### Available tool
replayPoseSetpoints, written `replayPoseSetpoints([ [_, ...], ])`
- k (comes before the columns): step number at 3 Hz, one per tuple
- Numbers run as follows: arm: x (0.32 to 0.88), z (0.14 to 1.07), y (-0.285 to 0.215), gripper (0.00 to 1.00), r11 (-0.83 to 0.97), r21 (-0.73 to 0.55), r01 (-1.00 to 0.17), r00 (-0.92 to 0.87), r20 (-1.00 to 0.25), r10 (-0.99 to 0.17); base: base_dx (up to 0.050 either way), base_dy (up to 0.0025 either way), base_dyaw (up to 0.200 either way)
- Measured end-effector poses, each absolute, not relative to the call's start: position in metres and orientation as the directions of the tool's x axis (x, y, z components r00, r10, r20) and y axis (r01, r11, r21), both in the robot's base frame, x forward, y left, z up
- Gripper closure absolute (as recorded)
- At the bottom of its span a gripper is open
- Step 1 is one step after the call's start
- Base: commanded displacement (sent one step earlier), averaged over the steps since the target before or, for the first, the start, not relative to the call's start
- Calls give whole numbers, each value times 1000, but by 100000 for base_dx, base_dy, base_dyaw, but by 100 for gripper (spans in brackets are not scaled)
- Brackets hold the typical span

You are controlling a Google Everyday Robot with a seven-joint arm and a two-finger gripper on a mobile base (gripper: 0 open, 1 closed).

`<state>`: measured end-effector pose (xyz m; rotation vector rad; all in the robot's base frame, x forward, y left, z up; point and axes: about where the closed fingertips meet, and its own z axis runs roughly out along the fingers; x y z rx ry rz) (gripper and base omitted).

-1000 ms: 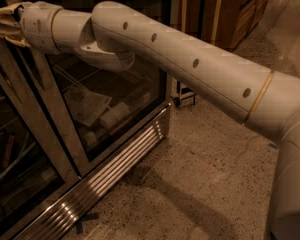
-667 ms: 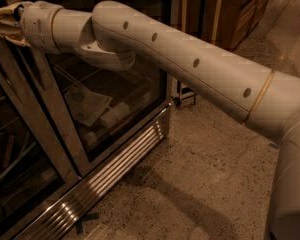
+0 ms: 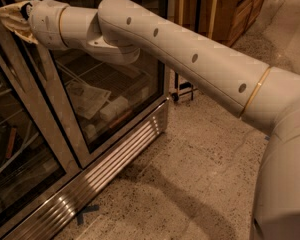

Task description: Pick orange can from top drawer and place on counter

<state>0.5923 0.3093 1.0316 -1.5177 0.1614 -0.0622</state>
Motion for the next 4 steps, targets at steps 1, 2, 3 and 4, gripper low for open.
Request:
replayPoseSetpoints([
  [1,601,1032,305,100,54,-997,-60,988,-67,-141,0,0,0],
  [2,613,1031,299,100,54,-997,-60,988,-67,-141,0,0,0],
  [3,625,1029,296,100,54,-997,-60,988,-67,-141,0,0,0],
  [4,627,1029,295,100,54,-997,-60,988,-67,-141,0,0,0],
])
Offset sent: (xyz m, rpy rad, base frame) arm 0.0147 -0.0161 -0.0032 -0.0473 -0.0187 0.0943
